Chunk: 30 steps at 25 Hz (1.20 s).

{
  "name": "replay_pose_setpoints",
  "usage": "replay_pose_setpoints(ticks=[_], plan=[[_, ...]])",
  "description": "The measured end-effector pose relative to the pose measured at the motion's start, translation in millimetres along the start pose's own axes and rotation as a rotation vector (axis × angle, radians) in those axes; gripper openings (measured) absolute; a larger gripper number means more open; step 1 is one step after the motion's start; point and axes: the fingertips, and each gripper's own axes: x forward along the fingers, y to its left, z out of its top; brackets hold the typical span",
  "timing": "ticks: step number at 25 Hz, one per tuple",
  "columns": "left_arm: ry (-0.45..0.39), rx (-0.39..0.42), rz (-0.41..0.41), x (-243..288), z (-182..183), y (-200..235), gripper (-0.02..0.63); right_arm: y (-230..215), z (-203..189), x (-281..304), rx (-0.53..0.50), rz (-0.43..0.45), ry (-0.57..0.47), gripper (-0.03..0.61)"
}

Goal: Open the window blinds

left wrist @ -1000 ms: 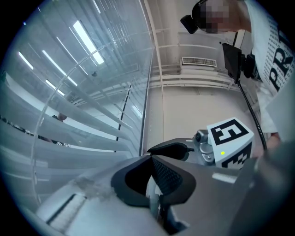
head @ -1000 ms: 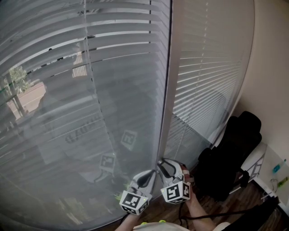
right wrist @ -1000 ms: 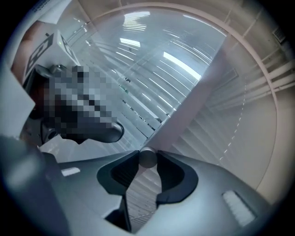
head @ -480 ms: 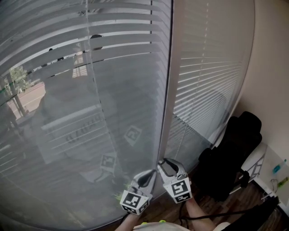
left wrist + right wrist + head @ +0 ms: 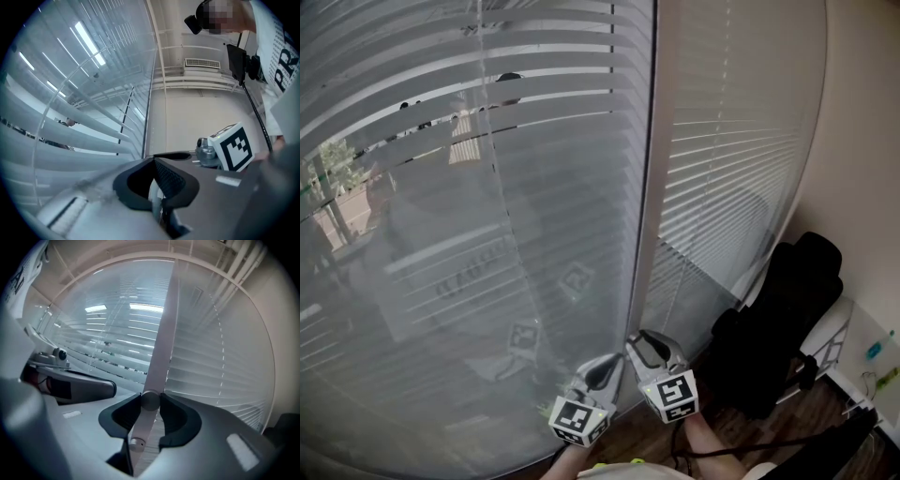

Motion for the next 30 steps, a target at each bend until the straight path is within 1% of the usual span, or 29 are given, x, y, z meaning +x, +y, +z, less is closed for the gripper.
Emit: replay_pose_setpoints(ticks=[4,7,10,12,14,17,21,26,30], plan=[[0.001,0.0,-0.002,0.4,0.3,0.0,-0.005,4.0,5.5,-4.0,-0.183,0.008,0.023,0.141],[0.001,0.001,0.0,0.3,0.4,0.5,-0.005,6.2,5.5,-5.4,-0.372,0.012,0.067,0.157],[0.0,0.001,0.0,0.4,0.4,1.1,-0.005,8.9,4.6,-2.2,-0.558,0.01,0.108,0.16],[-0.002,0.001,-0.001,0.6,0.4,1.0,-0.005,9.4,1.1,1.3,-0.632,0.006,0.13,0.16],[-0.002,0.0,-0.004,0.3,-0.1,0.1,-0.005,9.0,-1.9,2.8,-0.664,0.003,0.146,0.136],[-0.001,0.002,-0.006,-0.2,0.4,-0.4,-0.005,9.2,-1.9,2.7,-0.648,0.007,0.143,0.135],[0.001,0.001,-0.004,-0.9,0.2,-0.2,-0.005,8.7,-1.2,2.4,-0.541,0.015,0.129,0.133],[0.002,0.001,-0.008,0.1,-0.6,-0.3,-0.005,7.0,-1.1,2.8,-0.461,0.018,0.117,0.133],[0.005,0.003,-0.01,1.1,-1.0,0.3,-0.005,5.3,-0.5,3.5,-0.335,0.031,0.097,0.132]])
